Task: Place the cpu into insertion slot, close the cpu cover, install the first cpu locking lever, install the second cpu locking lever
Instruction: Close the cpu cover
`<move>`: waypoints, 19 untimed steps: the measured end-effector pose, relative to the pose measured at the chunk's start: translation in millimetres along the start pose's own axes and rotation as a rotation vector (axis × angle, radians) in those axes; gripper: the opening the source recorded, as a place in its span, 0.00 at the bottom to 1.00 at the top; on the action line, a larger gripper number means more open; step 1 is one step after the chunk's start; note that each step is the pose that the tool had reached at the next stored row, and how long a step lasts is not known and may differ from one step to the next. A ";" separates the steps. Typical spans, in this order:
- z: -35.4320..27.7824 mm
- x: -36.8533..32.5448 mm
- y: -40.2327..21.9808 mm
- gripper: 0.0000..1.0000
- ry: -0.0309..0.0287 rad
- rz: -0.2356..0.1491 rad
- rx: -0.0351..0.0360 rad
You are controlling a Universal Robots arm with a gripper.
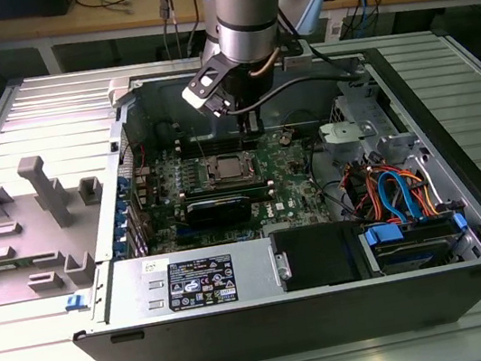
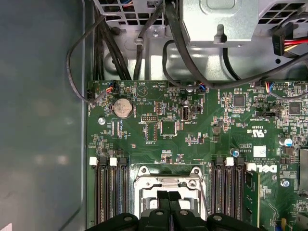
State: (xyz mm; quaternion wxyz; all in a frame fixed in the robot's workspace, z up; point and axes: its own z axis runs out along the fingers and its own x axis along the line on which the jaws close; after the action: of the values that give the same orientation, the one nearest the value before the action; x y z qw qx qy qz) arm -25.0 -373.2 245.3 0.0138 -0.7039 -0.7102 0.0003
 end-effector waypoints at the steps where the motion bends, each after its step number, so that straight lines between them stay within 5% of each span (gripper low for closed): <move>1: 0.1 0.0 -1.0 0.11 0.0000 0.000 0.0000; 19: 8.9 -0.3 -22.6 0.11 0.0003 0.000 -0.0001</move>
State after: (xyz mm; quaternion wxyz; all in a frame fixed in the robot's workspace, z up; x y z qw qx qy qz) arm -47.8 -373.6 236.8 0.0139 -0.7039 -0.7102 0.0002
